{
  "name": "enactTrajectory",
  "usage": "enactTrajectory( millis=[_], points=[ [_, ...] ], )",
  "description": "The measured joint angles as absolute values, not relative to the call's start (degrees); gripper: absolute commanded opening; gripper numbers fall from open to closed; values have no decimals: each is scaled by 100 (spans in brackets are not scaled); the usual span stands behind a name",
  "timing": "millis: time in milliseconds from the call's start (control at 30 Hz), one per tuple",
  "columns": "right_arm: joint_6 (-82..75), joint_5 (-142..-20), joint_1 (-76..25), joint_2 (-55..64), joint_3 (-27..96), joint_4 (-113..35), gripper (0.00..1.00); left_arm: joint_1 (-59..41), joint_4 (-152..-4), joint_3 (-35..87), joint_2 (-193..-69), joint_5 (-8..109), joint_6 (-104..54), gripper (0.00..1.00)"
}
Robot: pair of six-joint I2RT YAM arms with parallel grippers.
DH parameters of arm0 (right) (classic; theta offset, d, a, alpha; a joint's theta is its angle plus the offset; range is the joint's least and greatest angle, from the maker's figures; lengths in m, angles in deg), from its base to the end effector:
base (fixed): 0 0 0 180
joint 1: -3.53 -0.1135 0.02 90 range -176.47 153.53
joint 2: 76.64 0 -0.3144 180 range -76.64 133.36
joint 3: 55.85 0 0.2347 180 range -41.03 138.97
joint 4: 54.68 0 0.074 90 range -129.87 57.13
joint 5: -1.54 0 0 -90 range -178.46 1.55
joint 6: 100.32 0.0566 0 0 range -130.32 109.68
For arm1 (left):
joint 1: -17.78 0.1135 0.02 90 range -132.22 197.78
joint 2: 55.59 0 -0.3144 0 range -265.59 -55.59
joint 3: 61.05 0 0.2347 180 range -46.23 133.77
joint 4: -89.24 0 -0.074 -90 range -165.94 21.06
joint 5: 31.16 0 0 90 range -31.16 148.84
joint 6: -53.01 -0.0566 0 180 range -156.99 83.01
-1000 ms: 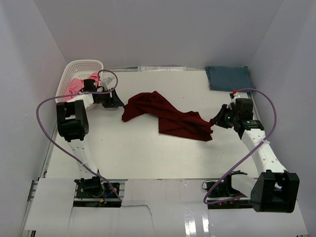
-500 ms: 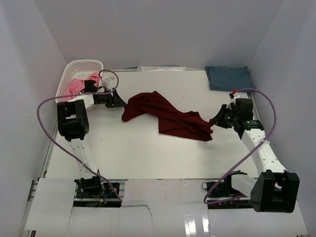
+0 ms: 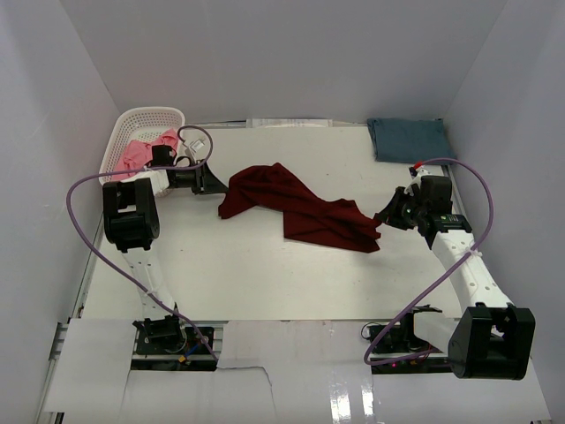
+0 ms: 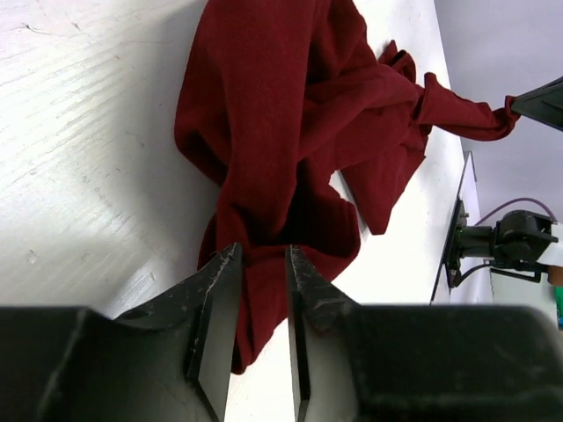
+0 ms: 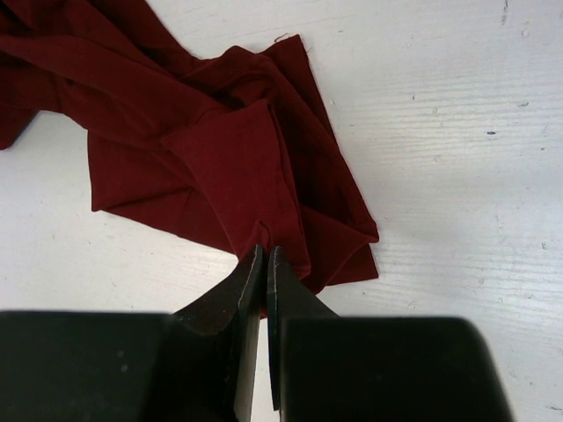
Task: Fold and stack the t-shirts
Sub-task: Flatten out the tshirt
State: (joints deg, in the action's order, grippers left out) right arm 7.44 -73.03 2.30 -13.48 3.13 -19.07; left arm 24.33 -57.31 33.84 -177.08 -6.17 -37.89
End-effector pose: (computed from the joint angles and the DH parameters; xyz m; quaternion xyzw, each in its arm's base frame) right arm 0.2105 0.0196 0.2946 0.0726 0.8962 0.1893 0.3946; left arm 0.4459 -0.0004 0.1917 0.0985 0.8206 -0.5039 0.2512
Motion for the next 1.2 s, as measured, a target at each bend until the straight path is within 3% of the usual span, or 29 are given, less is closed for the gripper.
enactTrajectory(
  millis=[100,233,333,600,767,967,1200],
  points=[
    [744,-7301,230,-1348,313,-1907,8,2433,-5670,3384,-17708,-657,-3781,24],
    [744,-7301,230,-1348,315,-1907,8,2433,-5643,3384,-17710,-674,-3778,21],
    [744,-7299,230,-1346,322,-1907,8,2433,-5617,3384,-17710,-729,-3728,1],
    [750,-7231,230,-1272,363,-1934,8,2433,-5609,3336,-17682,-805,-3370,0],
    [831,-7022,228,-841,656,-2028,8,2433,-5709,3126,-17227,-276,-2810,0],
    [886,-6904,228,38,2129,-1901,8,2477,-6234,2418,-15409,655,-2113,0],
    [1089,-7019,228,-483,2514,-2021,8,2999,-6548,1616,-13242,1759,-1754,0]
  ],
)
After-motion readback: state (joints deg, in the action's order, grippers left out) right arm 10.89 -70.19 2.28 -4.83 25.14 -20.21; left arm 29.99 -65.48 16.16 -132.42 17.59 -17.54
